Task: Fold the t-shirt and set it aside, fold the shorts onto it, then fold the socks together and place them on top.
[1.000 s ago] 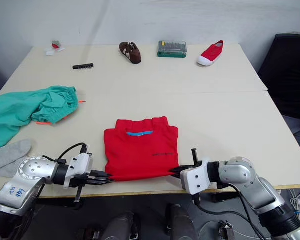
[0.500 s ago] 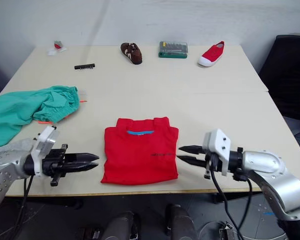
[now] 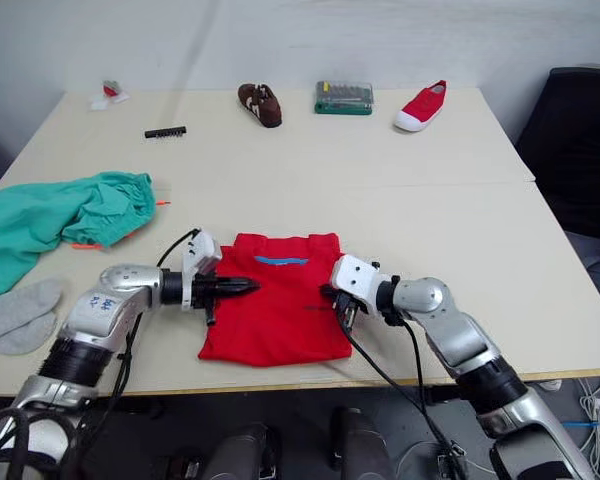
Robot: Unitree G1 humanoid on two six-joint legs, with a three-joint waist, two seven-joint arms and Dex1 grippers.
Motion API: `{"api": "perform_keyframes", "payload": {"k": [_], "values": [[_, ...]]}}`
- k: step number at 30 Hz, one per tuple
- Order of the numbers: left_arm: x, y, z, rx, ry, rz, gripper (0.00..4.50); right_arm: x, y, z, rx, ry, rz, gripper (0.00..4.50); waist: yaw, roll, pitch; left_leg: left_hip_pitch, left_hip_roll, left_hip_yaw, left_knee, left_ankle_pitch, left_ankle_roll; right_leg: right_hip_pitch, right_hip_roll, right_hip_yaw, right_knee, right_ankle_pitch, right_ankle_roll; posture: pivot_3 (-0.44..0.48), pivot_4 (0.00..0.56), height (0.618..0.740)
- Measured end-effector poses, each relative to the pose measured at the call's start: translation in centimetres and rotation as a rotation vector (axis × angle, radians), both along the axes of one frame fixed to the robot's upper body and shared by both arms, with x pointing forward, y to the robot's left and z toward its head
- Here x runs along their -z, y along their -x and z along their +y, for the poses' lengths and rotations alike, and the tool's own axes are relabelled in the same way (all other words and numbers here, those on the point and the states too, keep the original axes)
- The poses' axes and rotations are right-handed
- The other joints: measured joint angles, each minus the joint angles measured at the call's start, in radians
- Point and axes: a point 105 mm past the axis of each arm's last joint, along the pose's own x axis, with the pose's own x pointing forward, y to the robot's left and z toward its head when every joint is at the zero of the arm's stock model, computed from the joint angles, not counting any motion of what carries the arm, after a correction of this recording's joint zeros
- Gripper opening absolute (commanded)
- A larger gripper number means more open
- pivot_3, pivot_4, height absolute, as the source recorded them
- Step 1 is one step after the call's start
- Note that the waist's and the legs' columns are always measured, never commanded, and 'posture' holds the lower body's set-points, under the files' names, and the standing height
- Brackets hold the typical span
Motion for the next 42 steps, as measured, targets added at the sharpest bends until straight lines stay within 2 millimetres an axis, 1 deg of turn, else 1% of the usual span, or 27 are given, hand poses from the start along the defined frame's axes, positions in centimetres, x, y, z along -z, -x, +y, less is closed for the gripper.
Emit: {"api": "perform_keyframes", "payload": {"k": [2, 6, 8, 10, 11, 13, 14, 15, 16, 17, 18, 19, 21, 22, 23, 24, 25, 26, 28, 31, 33, 36, 37, 38, 40, 42], "values": [[-0.9, -0.9, 0.7, -0.046, 0.018, -0.024, 0.01, -0.5, -1.7, -1.0, 0.085, 0.007, -0.041, 0.0, -0.002, 0.0, 0.0, 0.0, 0.0, 0.0, 0.0, 0.003, -0.005, 0.0, 0.0, 0.0, 0.0, 0.0, 0.0, 0.0, 0.15, 0.74], [-1.9, -2.9, 2.1, -0.152, 0.043, -0.068, 0.01, -1.3, -4.7, -4.1, 0.244, 0.024, -0.075, 0.0, 0.001, 0.0, 0.0, 0.0, 0.0, 0.0, 0.0, 0.004, -0.007, 0.0, 0.0, 0.0, 0.001, 0.0, -0.001, 0.0, 0.15, 0.74], [-2.2, -3.5, 2.2, -0.177, 0.049, -0.094, 0.01, -1.3, -5.2, -4.9, 0.282, 0.011, -0.063, 0.0, 0.003, 0.0, 0.0, 0.0, 0.0, 0.0, -0.001, 0.004, -0.007, 0.0, -0.001, -0.001, 0.0, 0.0, -0.001, 0.0, 0.15, 0.74], [-2.3, -3.9, 2.1, -0.185, 0.05, -0.107, 0.01, -1.6, -5.1, -4.3, 0.259, -0.057, -0.026, 0.0, 0.002, 0.0, 0.0, -0.001, 0.0, 0.0, -0.002, 0.004, -0.007, 0.0, 0.0, -0.001, 0.001, 0.0, 0.0, 0.0, 0.15, 0.74], [-2.5, -3.9, 1.9, -0.179, 0.056, -0.111, 0.01, -1.9, -4.8, -3.8, 0.237, -0.1, -0.005, 0.0, 0.0, 0.0, 0.0, -0.001, 0.0, 0.0, -0.002, 0.004, -0.007, 0.0, 0.0, -0.001, 0.002, 0.001, 0.0, 0.0, 0.15, 0.74], [-3.6, -3.3, 1.0, -0.115, 0.119, -0.102, 0.01, -3.5, -3.8, -2.3, 0.157, -0.199, 0.03, 0.0, -0.006, 0.0, 0.0, -0.002, 0.001, 0.0, -0.002, 0.004, -0.007, -0.002, 0.0, 0.0, 0.002, 0.001, 0.0, 0.0, 0.15, 0.74], [-4.7, -2.4, 0.3, -0.055, 0.163, -0.098, 0.01, -4.7, -3.1, -1.5, 0.107, -0.238, 0.034, 0.0, -0.009, 0.0, 0.0, -0.003, 0.001, 0.0, -0.002, 0.004, -0.007, -0.002, 0.0, 0.0, 0.002, 0.001, 0.0, 0.0, 0.15, 0.74], [-5.7, -1.1, -0.5, 0.034, 0.188, -0.099, 0.01, -5.8, -2.2, -0.7, 0.048, -0.267, 0.036, 0.0, -0.013, 0.0, 0.0, -0.003, 0.001, 0.0, -0.002, 0.004, -0.007, -0.002, 0.0, 0.0, 0.002, 0.001, 0.0, 0.0, 0.15, 0.74], [-6.4, 0.1, -1.0, 0.111, 0.195, -0.1, 0.01, -6.5, -1.3, 0.0, -0.001, -0.281, 0.034, 0.0, -0.016, 0.0, 0.0, -0.002, 0.001, 0.0, -0.003, 0.004, -0.007, -0.002, 0.0, 0.0, 0.002, 0.001, 0.0, 0.0, 0.15, 0.74], [-6.7, 1.2, -1.4, 0.175, 0.175, -0.099, 0.01, -6.8, -0.4, 0.5, -0.046, -0.275, 0.035, 0.0, -0.018, 0.0, 0.0, -0.002, 0.001, 0.0, -0.004, 0.004, -0.007, -0.001, 0.0, 0.0, 0.001, 0.0, 0.0, 0.0, 0.15, 0.74], [-6.2, 2.7, -1.7, 0.252, 0.121, -0.087, 0.01, -6.1, 0.8, 0.8, -0.093, -0.238, 0.05, 0.0, -0.02, 0.001, 0.0, 0.0, 0.001, 0.0, -0.005, 0.003, -0.007, 0.0, 0.0, 0.0, 0.0, 0.0, 0.0, 0.0, 0.15, 0.74], [-5.3, 3.6, -1.7, 0.293, 0.08, -0.064, 0.01, -5.0, 1.5, 0.9, -0.114, -0.206, 0.078, 0.0, -0.02, 0.001, -0.001, 0.001, 0.001, 0.0, -0.005, 0.003, -0.007, 0.001, 0.0, 0.0, -0.001, 0.0, 0.0, 0.0, 0.15, 0.74], [-2.5, 4.7, -1.6, 0.339, -0.013, -0.005, 0.01, -2.0, 2.6, 1.1, -0.129, -0.132, 0.138, 0.0, -0.02, 0.001, 0.0, 0.001, 0.0, 0.001, -0.004, 0.002, -0.005, 0.001, 0.0, 0.0, -0.003, 0.0, 0.0, 0.0, 0.15, 0.74], [-1.2, 5.1, -1.6, 0.354, -0.048, 0.017, 0.01, -0.8, 3.1, 1.2, -0.133, -0.105, 0.162, 0.0, -0.02, 0.001, 0.0, 0.001, 0.0, 0.001, -0.004, 0.0, 0.0, 0.0, 0.0, 0.001, -0.003, 0.0, 0.0, 0.0, 0.15, 0.74], [-0.1, 5.3, -1.6, 0.367, -0.086, 0.028, 0.01, 0.3, 3.5, 1.3, -0.137, -0.074, 0.178, 0.0, -0.019, 0.0, 0.0, 0.0, 0.0, 0.0, -0.003, 0.0, 0.0, 0.0, -0.001, 0.0, -0.002, 0.0, 0.0, 0.0, 0.15, 0.74], [0.6, 5.3, -1.5, 0.372, -0.124, 0.021, 0.01, 1.0, 3.9, 1.4, -0.146, -0.045, 0.176, 0.0, -0.019, 0.0, 0.0, 0.0, 0.0, 0.0, -0.002, 0.0, 0.0, 0.0, 0.0, 0.0, -0.001, 0.0, 0.0, 0.0, 0.15, 0.74], [0.9, 5.1, -1.1, 0.362, -0.155, 0.008, 0.01, 0.9, 4.1, 1.4, -0.154, -0.018, 0.149, 0.0, -0.018, 0.0, 0.0, 0.001, 0.0, 0.0, -0.002, 0.001, 0.0, 0.0, 0.0, 0.0, -0.001, 0.001, -0.001, 0.0, 0.15, 0.74], [1.0, 4.9, -0.8, 0.355, -0.18, -0.006, 0.01, 0.9, 4.2, 1.1, -0.157, 0.007, 0.134, 0.0, -0.018, 0.0, 0.0, 0.001, 0.0, -0.001, -0.002, 0.001, -0.001, 0.0, 0.0, 0.0, -0.001, 0.001, -0.001, 0.0, 0.15, 0.74], [1.0, 4.5, 0.3, 0.339, -0.234, -0.038, 0.01, 1.1, 5.0, 0.1, -0.148, 0.037, 0.135, 0.0, -0.016, 0.0, 0.0, 0.001, 0.0, -0.002, -0.003, 0.001, -0.001, 0.0, 0.0, 0.0, -0.001, 0.0, -0.002, 0.0, 0.15, 0.74], [0.3, 4.1, 2.5, 0.302, -0.285, -0.071, 0.01, 1.2, 6.3, -1.9, -0.125, 0.066, 0.169, 0.0, -0.012, 0.0, 0.0, 0.001, 0.0, -0.002, -0.004, 0.0, -0.001, 0.0, 0.0, -0.001, -0.001, 0.0, -0.002, 0.0, 0.15, 0.74], [0.0, 4.2, 3.9, 0.267, -0.279, -0.054, 0.01, 1.3, 7.3, -3.3, -0.083, 0.031, 0.228, 0.0, -0.009, 0.0, 0.0, 0.0, 0.001, -0.002, -0.003, 0.0, -0.001, 0.0, 0.0, -0.001, -0.002, 0.0, -0.002, 0.0, 0.15, 0.74], [-1.0, 4.2, 4.7, 0.224, -0.224, -0.031, 0.01, 0.9, 8.0, -4.7, 0.002, -0.07, 0.34, 0.0, -0.005, 0.0, 0.0, 0.0, 0.001, -0.002, -0.003, 0.0, 0.0, 0.0, 0.0, -0.001, -0.002, 0.0, -0.002, 0.0, 0.15, 0.74], [-1.7, 4.3, 4.7, 0.214, -0.173, -0.019, 0.18, 0.2, 7.9, -5.3, 0.047, -0.133, 0.379, 0.0, -0.002, 0.0, 0.0, 0.0, 0.001, -0.002, -0.002, 0.0, 0.0, 0.0, 0.0, -0.001, -0.001, 0.0, -0.002, 0.0, 0.15, 0.74], [-2.2, 4.4, 4.5, 0.212, -0.143, -0.01, 0.39, -0.2, 7.7, -5.7, 0.073, -0.163, 0.393, 0.17, 0.0, 0.0, 0.0, 0.0, 0.001, -0.002, -0.002, 0.0, 0.0, 0.0, -0.001, -0.001, -0.001, 0.0, -0.002, 0.0, 0.15, 0.74], [-4.2, 5.2, 3.5, 0.241, -0.009, 0.023, 0.87, -1.4, 7.6, -6.9, 0.149, -0.27, 0.471, 0.58, 0.004, -0.001, 0.0, 0.0, 0.001, -0.003, -0.002, 0.0, 0.0, 0.0, 0.0, -0.001, -0.001, 0.0, -0.002, 0.0, 0.15, 0.74], [-6.7, 6.0, 2.5, 0.286, 0.096, 0.022, 1.44, -1.9, 7.3, -7.5, 0.212, -0.378, 0.572, 1.2, 0.005, -0.001, 0.0, 0.0, 0.001, -0.004, -0.003, 0.0, 0.0, 0.0, 0.0, -0.001, -0.002, 0.0, -0.002, 0.0, 0.15, 0.74]]}}
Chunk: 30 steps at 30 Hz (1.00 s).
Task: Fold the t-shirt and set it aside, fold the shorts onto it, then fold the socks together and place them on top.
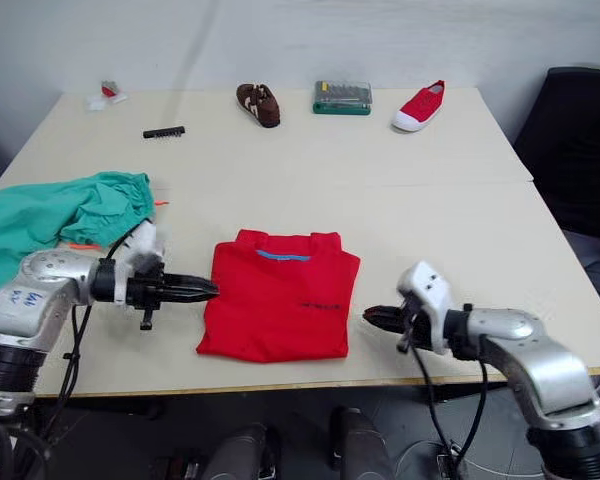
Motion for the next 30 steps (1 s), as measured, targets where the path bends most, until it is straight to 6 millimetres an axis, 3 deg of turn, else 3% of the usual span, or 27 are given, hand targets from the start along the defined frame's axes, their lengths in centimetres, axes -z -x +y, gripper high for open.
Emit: {"api": "perform_keyframes", "payload": {"k": [3, 5, 6, 10, 11, 14, 19, 24, 27, 30], "values": [[-2.6, 0.9, -1.7, 0.059, 0.079, -0.032, 2.37, 0.7, -1.3, 0.2, 0.086, -0.126, 0.181, 2.26, -0.001, 0.0, 0.0, 0.001, -0.001, 0.0, 0.0, 0.0, 0.0, 0.0, -0.001, 0.0, 0.0, 0.0, 0.0, 0.0, 0.15, 0.74], [-2.6, 1.1, -2.0, 0.063, 0.08, -0.034, 3.06, 1.6, -1.9, 0.3, 0.129, -0.155, 0.272, 3.03, -0.005, 0.001, 0.0, 0.001, -0.001, 0.001, -0.001, 0.001, -0.001, 0.0, 0.0, 0.001, 0.001, 0.0, -0.001, 0.0, 0.15, 0.74], [-2.4, 1.2, -2.1, 0.059, 0.077, -0.033, 3.19, 1.8, -2.2, 0.3, 0.141, -0.165, 0.296, 3.17, -0.006, 0.001, 0.0, 0.001, 0.0, 0.001, -0.002, 0.001, -0.001, 0.0, 0.001, 0.001, 0.001, 0.0, -0.001, 0.0, 0.15, 0.74], [-2.1, 1.0, -2.3, 0.036, 0.075, -0.05, 4.32, 1.0, -3.9, 2.0, 0.116, -0.239, 0.36, 4.38, -0.015, 0.001, 0.0, 0.001, 0.0, 0.001, -0.001, 0.002, -0.002, 0.0, 0.001, 0.001, 0.001, 0.0, 0.0, 0.0, 0.15, 0.74], [-2.1, 0.9, -2.3, 0.028, 0.072, -0.057, 4.47, 0.9, -4.0, 2.3, 0.102, -0.247, 0.367, 4.48, -0.015, 0.0, 0.0, 0.001, 0.0, 0.001, -0.001, 0.002, -0.002, 0.0, 0.001, 0.001, 0.001, 0.0, 0.0, 0.0, 0.15, 0.74], [-2.1, 0.6, -2.2, 0.002, 0.064, -0.077, 4.47, 0.9, -4.6, 4.2, 0.05, -0.273, 0.397, 4.48, -0.025, -0.001, -0.001, 0.001, 0.0, 0.0, -0.001, 0.002, -0.002, 0.0, 0.001, 0.001, 0.001, 0.0, 0.0, 0.0, 0.15, 0.74], [-2.5, 0.6, -2.9, 0.0, 0.061, -0.117, 4.47, 0.9, -4.6, 9.1, -0.105, -0.238, 0.407, 4.48, -0.036, -0.001, -0.001, 0.001, 0.002, 0.0, -0.003, 0.003, -0.005, -0.001, 0.004, 0.001, 0.001, -0.001, -0.001, 0.0, 0.15, 0.74], [-2.7, 0.5, -3.0, -0.011, 0.058, -0.132, 4.47, 1.0, -6.0, 11.0, -0.119, -0.252, 0.401, 4.48, -0.037, -0.003, -0.002, 0.003, 0.002, 0.001, -0.003, 0.004, -0.006, 0.0, 0.004, 0.002, 0.002, 0.0, -0.002, 0.0, 0.15, 0.74], [-2.6, 0.7, -3.1, -0.005, 0.054, -0.136, 4.5, 1.1, -6.5, 11.3, -0.109, -0.275, 0.408, 3.93, -0.034, -0.003, -0.002, 0.003, 0.002, 0.0, -0.003, 0.004, -0.007, 0.0, 0.004, 0.002, 0.003, 0.001, -0.003, 0.0, 0.15, 0.74], [-2.5, 0.8, -3.1, -0.002, 0.052, -0.138, 4.5, 1.4, -6.9, 10.9, -0.083, -0.266, 0.402, 2.85, -0.031, -0.003, -0.002, 0.003, 0.002, 0.0, -0.003, 0.004, -0.007, 0.0, 0.004, 0.002, 0.003, 0.0, -0.003, 0.0, 0.15, 0.74]]}}
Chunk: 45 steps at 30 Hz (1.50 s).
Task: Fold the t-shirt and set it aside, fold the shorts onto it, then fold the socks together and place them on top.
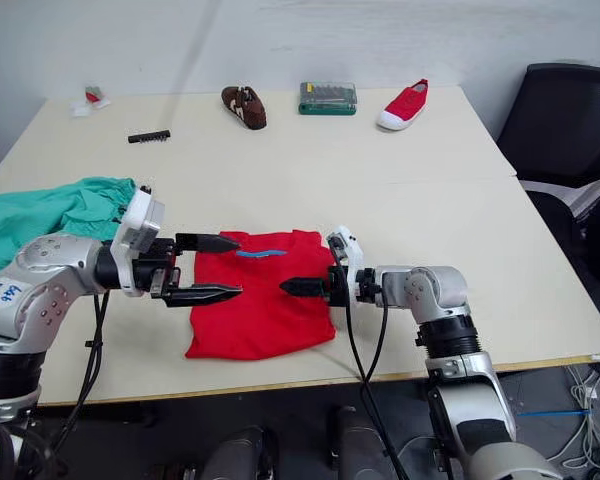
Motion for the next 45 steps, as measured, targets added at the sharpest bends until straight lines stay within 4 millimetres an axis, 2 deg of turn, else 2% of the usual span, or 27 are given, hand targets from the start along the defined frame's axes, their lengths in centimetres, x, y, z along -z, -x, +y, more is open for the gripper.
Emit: {"api": "perform_keyframes", "payload": {"k": [5, 8, 10, 12, 15, 19, 24, 26, 28, 30, 33, 35, 36, 39, 41, 45], "values": [[-0.1, -0.3, -0.4, 0.008, 0.004, -0.021, 4.5, 0.3, -0.1, -1.2, 0.027, 0.069, -0.027, 1.15, 0.006, 0.0, 0.0, -0.003, -0.001, -0.001, 0.0, 0.0, 0.0, -0.001, -0.001, -0.001, -0.002, 0.0, 0.0, 0.0, 0.15, 0.74], [-0.1, -0.8, -0.7, 0.013, 0.016, -0.026, 4.5, -0.1, 0.3, -1.2, 0.009, 0.079, -0.042, 0.09, 0.006, 0.0, 0.0, -0.003, -0.001, 0.0, 0.0, -0.001, 0.001, -0.001, -0.002, -0.001, -0.003, 0.0, 0.0, 0.0, 0.15, 0.74], [0.1, -0.8, -1.2, 0.031, 0.017, -0.027, 4.5, -0.2, 0.4, -1.8, 0.016, 0.101, -0.055, 0.04, 0.008, 0.0, 0.0, -0.003, -0.002, 0.0, 0.0, -0.001, 0.002, -0.001, -0.004, -0.002, -0.003, 0.0, 0.001, 0.0, 0.15, 0.74], [0.1, -1.2, -1.2, 0.028, 0.023, -0.029, 4.5, -0.1, 0.5, -3.3, 0.05, 0.122, -0.053, 0.04, 0.012, 0.0, 0.0, -0.004, -0.003, 0.0, 0.0, -0.001, 0.003, -0.001, -0.004, -0.002, -0.004, 0.0, 0.001, 0.0, 0.15, 0.74], [0.2, -1.3, -1.7, 0.049, 0.03, -0.037, 4.5, -0.6, 0.9, -6.4, 0.112, 0.181, -0.066, 0.04, 0.018, 0.001, 0.001, -0.004, -0.003, 0.0, 0.0, -0.002, 0.004, -0.001, -0.004, -0.002, -0.005, 0.001, 0.001, 0.0, 0.15, 0.74], [0.5, -1.6, -2.0, 0.063, 0.038, -0.032, 4.5, -1.9, 1.8, -11.6, 0.22, 0.259, -0.085, 0.04, 0.03, 0.002, 0.002, -0.005, -0.002, 0.0, 0.0, -0.003, 0.005, -0.001, -0.003, -0.003, -0.006, 0.0, 0.001, 0.0, 0.15, 0.74], [0.8, -2.1, -2.5, 0.085, 0.044, -0.033, 4.5, -3.2, 4.7, -20.9, 0.388, 0.405, -0.047, 0.04, 0.041, 0.004, 0.003, -0.006, -0.002, 0.0, 0.0, -0.004, 0.007, 0.0, -0.001, -0.003, -0.01, 0.001, 0.003, 0.0, 0.15, 0.74], [1.1, -2.2, -2.7, 0.093, 0.053, -0.025, 4.5, -4.0, 5.6, -23.0, 0.428, 0.412, -0.044, 0.04, 0.039, 0.004, 0.003, -0.006, -0.001, 0.002, 0.0, -0.004, 0.007, 0.0, 0.001, -0.001, -0.012, 0.002, 0.005, 0.0, 0.15, 0.74], [1.5, -2.2, -3.0, 0.103, 0.052, -0.02, 4.5, -4.8, 5.8, -23.6, 0.441, 0.374, -0.054, 0.04, 0.028, 0.004, 0.003, -0.006, 0.0, 0.003, 0.0, -0.004, 0.007, 0.0, 0.003, 0.001, -0.012, 0.003, 0.006, 0.0, 0.15, 0.74], [1.6, -2.2, -3.4, 0.118, 0.052, -0.024, 4.5, -5.0, 5.8, -23.2, 0.422, 0.344, -0.061, 0.04, 0.025, 0.004, 0.003, -0.004, 0.001, 0.005, 0.0, -0.003, 0.006, 0.0, 0.005, 0.003, -0.012, 0.003, 0.006, 0.0, 0.15, 0.74], [1.5, -2.6, -3.7, 0.125, 0.051, -0.033, 4.5, -3.8, 5.8, -21.4, 0.355, 0.35, -0.087, 0.04, 0.028, 0.004, 0.003, -0.004, 0.002, 0.003, 0.0, -0.002, 0.004, 0.0, 0.007, 0.003, -0.012, 0.002, 0.006, 0.0, 0.15, 0.74], [1.4, -2.6, -3.8, 0.131, 0.051, -0.04, 4.5, -2.6, 5.9, -21.4, 0.347, 0.387, -0.081, 0.04, 0.031, 0.004, 0.003, -0.005, 0.002, 0.003, -0.001, -0.002, 0.003, 0.0, 0.006, 0.003, -0.012, 0.002, 0.006, 0.0, 0.15, 0.74], [1.3, -2.6, -3.8, 0.132, 0.051, -0.041, 4.5, -2.2, 5.8, -21.9, 0.363, 0.401, -0.08, 0.04, 0.032, 0.004, 0.003, -0.005, 0.001, 0.003, -0.001, -0.002, 0.003, 0.0, 0.006, 0.003, -0.012, 0.003, 0.006, 0.0, 0.15, 0.74], [1.3, -2.6, -3.6, 0.135, 0.042, -0.042, 4.5, -1.2, 6.0, -26.0, 0.455, 0.498, -0.075, 0.04, 0.042, 0.004, 0.003, -0.006, -0.002, 0.004, 0.001, -0.003, 0.006, 0.0, 0.005, 0.004, -0.013, 0.003, 0.007, 0.0, 0.15, 0.74], [1.2, -2.6, -3.3, 0.129, 0.034, -0.044, 4.5, -1.1, 6.3, -28.0, 0.488, 0.54, -0.076, 0.04, 0.042, 0.004, 0.003, -0.006, -0.001, 0.007, 0.001, -0.003, 0.006, 0.0, 0.004, 0.005, -0.014, 0.004, 0.008, 0.0, 0.15, 0.74], [1.3, -2.6, -3.3, 0.124, 0.033, -0.043, 4.5, -0.8, 6.5, -30.3, 0.491, 0.592, -0.091, 0.04, 0.039, 0.004, 0.003, -0.005, -0.001, 0.008, 0.001, -0.004, 0.008, 0.0, 0.005, 0.006, -0.015, 0.004, 0.009, 0.0, 0.15, 0.74]]}}
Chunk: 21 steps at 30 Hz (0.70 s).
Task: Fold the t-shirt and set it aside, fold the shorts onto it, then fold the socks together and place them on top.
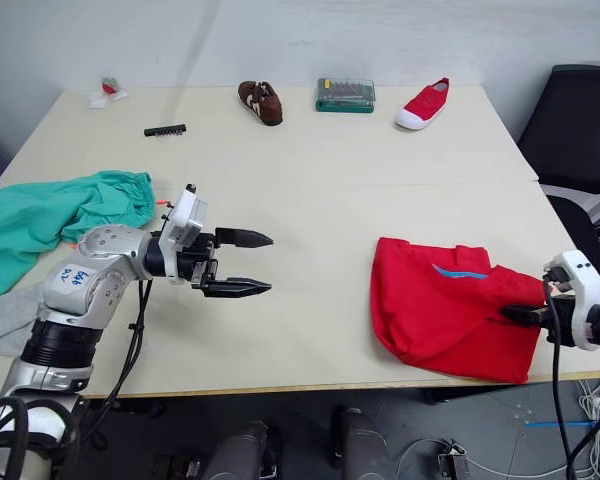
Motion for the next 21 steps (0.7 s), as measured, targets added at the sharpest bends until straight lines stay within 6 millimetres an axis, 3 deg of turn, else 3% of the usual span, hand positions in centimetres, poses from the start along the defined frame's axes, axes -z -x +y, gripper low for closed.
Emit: {"api": "perform_keyframes", "payload": {"k": [5, 9, 15, 21], "values": [[0.2, 0.0, 0.1, -0.012, -0.002, 0.009, 4.5, -0.1, 0.2, -3.5, 0.045, 0.071, -0.007, 0.04, -0.008, 0.0, 0.0, 0.001, 0.0, 0.001, 0.0, 0.001, -0.001, 0.0, 0.001, 0.002, 0.001, 0.0, 0.0, 0.0, 0.15, 0.74], [0.2, 0.0, 0.1, -0.013, -0.002, 0.011, 4.5, -1.1, -0.3, -4.9, 0.055, 0.111, -0.054, 0.04, -0.012, 0.0, 0.0, 0.003, 0.001, 0.002, 0.0, 0.004, -0.006, 0.0, 0.002, 0.004, 0.001, 0.0, 0.0, 0.0, 0.15, 0.74], [-0.2, 0.4, -0.2, -0.001, -0.003, 0.002, 4.5, -3.3, -3.1, -3.8, -0.002, 0.15, -0.238, 0.04, -0.017, 0.0, 0.0, 0.004, 0.001, 0.003, -0.001, 0.006, -0.01, 0.0, 0.002, 0.006, 0.003, 0.0, 0.0, 0.0, 0.15, 0.74], [-0.2, 0.3, -0.2, -0.011, -0.001, 0.004, 4.5, -2.5, -2.9, -4.3, -0.033, 0.237, -0.212, 0.04, -0.007, 0.0, 0.0, 0.003, 0.0, 0.002, 0.0, 0.006, -0.011, 0.0, 0.001, 0.006, 0.004, 0.0, 0.0, 0.0, 0.15, 0.74]]}}
